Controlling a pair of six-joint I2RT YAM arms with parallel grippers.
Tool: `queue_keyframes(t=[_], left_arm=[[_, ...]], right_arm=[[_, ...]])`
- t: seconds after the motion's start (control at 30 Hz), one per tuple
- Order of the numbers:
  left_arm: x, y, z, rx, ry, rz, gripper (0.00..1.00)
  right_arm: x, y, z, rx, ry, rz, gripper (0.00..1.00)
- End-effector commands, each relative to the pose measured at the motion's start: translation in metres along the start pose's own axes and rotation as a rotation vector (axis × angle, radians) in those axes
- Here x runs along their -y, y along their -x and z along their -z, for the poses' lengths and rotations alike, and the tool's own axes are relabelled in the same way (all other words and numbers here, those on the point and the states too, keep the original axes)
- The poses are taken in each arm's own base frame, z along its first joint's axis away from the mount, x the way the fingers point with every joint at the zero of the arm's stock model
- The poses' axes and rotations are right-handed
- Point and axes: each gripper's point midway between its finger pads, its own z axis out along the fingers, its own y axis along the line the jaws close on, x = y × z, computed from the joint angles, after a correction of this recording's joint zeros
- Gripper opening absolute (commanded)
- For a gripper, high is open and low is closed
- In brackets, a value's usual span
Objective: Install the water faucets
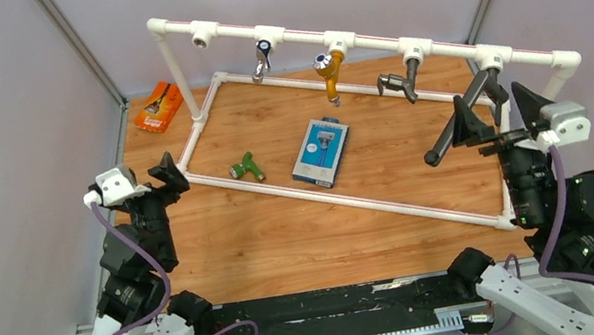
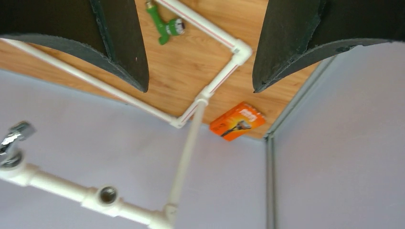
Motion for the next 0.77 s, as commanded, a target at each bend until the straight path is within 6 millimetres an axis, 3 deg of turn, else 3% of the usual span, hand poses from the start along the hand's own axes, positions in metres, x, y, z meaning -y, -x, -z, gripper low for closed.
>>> queue_keyframes(t=[0.0,0.3,0.73], left_arm=[[-0.051,-0.011,0.017,0.004,0.169,-0.174,0.86],[-0.082,-0.029,0.039,0.043,0.24,-0.161,0.86],[-0.088,-0.064,0.04,0.034,0.249,-0.179,0.86]], right_arm=[[0.03,0.005,0.028,0.083,-0.107,-0.078,1.0],[0.058,-0.023,0.067,0.108,-0.196,-0.064,1.0],[0.067,-0.047,0.079,0.08,-0.246,-0.016,1.0]])
